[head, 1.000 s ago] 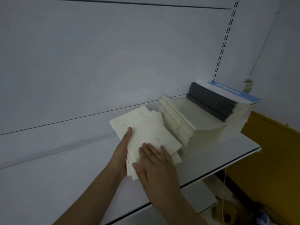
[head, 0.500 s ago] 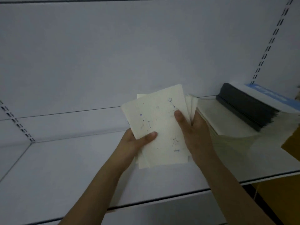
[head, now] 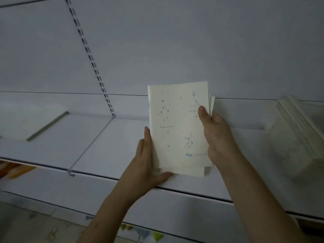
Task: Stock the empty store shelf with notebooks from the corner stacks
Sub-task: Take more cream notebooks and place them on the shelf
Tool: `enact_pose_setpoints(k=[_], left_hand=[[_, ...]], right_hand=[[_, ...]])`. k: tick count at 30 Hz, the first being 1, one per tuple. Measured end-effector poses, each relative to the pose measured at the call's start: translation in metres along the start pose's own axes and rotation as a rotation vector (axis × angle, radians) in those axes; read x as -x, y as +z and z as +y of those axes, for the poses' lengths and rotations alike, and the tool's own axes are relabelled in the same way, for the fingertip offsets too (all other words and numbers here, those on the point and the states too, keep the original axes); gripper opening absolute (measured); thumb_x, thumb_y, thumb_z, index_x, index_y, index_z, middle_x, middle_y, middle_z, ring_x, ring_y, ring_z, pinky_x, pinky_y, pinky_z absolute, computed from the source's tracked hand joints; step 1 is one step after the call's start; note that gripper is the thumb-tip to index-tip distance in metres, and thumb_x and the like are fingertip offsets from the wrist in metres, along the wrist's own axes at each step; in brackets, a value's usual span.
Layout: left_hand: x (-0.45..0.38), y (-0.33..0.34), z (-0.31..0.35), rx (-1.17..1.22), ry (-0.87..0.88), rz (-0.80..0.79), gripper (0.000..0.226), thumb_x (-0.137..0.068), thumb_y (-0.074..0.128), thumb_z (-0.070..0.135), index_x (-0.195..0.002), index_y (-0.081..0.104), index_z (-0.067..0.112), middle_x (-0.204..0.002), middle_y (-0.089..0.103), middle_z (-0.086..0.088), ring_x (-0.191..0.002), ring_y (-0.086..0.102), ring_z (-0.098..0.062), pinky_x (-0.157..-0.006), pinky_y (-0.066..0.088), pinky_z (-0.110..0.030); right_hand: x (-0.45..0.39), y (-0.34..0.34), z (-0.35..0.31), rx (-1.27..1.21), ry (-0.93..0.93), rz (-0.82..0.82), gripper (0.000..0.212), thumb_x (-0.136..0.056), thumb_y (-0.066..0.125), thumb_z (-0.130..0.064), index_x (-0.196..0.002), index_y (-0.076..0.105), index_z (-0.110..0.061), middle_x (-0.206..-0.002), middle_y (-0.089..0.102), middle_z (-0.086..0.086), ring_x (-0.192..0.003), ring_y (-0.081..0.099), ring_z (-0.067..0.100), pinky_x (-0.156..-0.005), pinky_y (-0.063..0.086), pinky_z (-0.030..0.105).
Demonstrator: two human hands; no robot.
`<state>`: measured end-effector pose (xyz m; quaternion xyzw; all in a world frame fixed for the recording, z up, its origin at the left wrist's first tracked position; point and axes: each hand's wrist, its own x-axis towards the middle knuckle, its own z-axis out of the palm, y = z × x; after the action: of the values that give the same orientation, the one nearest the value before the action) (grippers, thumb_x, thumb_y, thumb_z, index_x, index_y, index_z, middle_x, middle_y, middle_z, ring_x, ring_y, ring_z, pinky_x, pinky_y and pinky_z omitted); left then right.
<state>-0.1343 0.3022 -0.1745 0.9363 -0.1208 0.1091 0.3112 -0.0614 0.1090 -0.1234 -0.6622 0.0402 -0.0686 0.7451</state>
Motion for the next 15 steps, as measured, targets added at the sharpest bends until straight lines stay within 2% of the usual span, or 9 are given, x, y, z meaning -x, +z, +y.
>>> enact_pose_setpoints(k=[2, 3, 5, 8, 9, 12, 14, 15], left_hand=[[0.016, -0.022, -0.020, 0.092, 0.002, 0.064, 0.126, -0.069, 0.078, 0.057, -0.150, -0.016, 0.037, -0.139, 0.033, 0.016, -0.118, 0.037, 0.008, -0.083, 0.034, 0.002], [0.023, -0.035, -0.029, 0.145, 0.010, 0.097, 0.120, -0.068, 0.077, 0.058, -0.150, -0.008, 0.041, -0.136, 0.036, 0.019, -0.122, 0.038, 0.007, -0.084, 0.035, 0.001], [0.036, -0.061, -0.048, 0.213, 0.048, 0.148, 0.106, -0.069, 0.077, 0.058, -0.144, 0.003, 0.052, -0.130, 0.039, 0.025, -0.125, 0.040, 0.004, -0.088, 0.040, -0.003], [0.062, -0.100, -0.097, 0.264, 0.045, 0.178, 0.106, -0.070, 0.084, 0.048, -0.150, 0.017, 0.030, -0.134, 0.044, 0.015, -0.129, 0.046, -0.013, -0.096, 0.052, -0.027], [0.073, -0.115, -0.118, 0.258, 0.025, 0.180, 0.108, -0.069, 0.085, 0.046, -0.151, 0.015, 0.028, -0.137, 0.043, 0.014, -0.129, 0.045, -0.013, -0.095, 0.053, -0.030], [0.106, -0.163, -0.178, 0.234, -0.043, 0.154, 0.116, -0.071, 0.084, 0.040, -0.151, 0.001, 0.042, -0.140, 0.034, 0.017, -0.122, 0.044, -0.002, -0.080, 0.056, -0.021], [0.124, -0.193, -0.216, 0.232, -0.072, 0.139, 0.117, -0.072, 0.084, 0.036, -0.151, -0.002, 0.043, -0.144, 0.029, 0.020, -0.123, 0.042, -0.001, -0.078, 0.055, -0.017], [0.131, -0.208, -0.232, 0.230, -0.082, 0.145, 0.116, -0.072, 0.084, 0.036, -0.151, -0.001, 0.043, -0.146, 0.027, 0.023, -0.127, 0.039, 0.001, -0.083, 0.053, -0.016]], right_hand=[[0.005, 0.029, -0.002, 0.107, 0.019, -0.090, 0.040, -0.092, 0.051, -0.054, -0.117, 0.062, -0.025, -0.111, 0.067, -0.008, -0.108, 0.062, 0.016, -0.100, 0.046, 0.040], [0.010, 0.046, -0.002, 0.162, 0.018, -0.129, 0.041, -0.092, 0.048, -0.054, -0.119, 0.059, -0.026, -0.115, 0.065, -0.008, -0.110, 0.060, 0.017, -0.103, 0.044, 0.043], [0.024, 0.085, 0.002, 0.220, 0.006, -0.163, 0.038, -0.097, 0.044, -0.050, -0.124, 0.055, -0.027, -0.120, 0.061, -0.009, -0.115, 0.056, 0.015, -0.105, 0.041, 0.042], [0.044, 0.156, 0.019, 0.198, 0.014, -0.180, 0.034, -0.098, 0.046, -0.044, -0.123, 0.056, -0.024, -0.118, 0.062, -0.009, -0.114, 0.057, 0.015, -0.103, 0.042, 0.038], [0.051, 0.182, 0.024, 0.161, 0.035, -0.187, 0.034, -0.098, 0.048, -0.042, -0.123, 0.058, -0.022, -0.115, 0.065, -0.008, -0.110, 0.059, 0.014, -0.101, 0.044, 0.037], [0.069, 0.262, 0.039, 0.070, 0.131, -0.228, 0.031, -0.098, 0.053, -0.035, -0.121, 0.061, -0.017, -0.106, 0.067, -0.006, -0.099, 0.062, 0.012, -0.095, 0.047, 0.032], [0.080, 0.313, 0.049, 0.087, 0.172, -0.257, 0.038, -0.096, 0.054, -0.041, -0.124, 0.059, -0.017, -0.116, 0.065, -0.001, -0.108, 0.060, 0.018, -0.102, 0.044, 0.040], [0.084, 0.338, 0.053, 0.109, 0.189, -0.273, 0.046, -0.094, 0.054, -0.046, -0.129, 0.055, -0.017, -0.124, 0.061, 0.002, -0.114, 0.057, 0.021, -0.106, 0.042, 0.043]])
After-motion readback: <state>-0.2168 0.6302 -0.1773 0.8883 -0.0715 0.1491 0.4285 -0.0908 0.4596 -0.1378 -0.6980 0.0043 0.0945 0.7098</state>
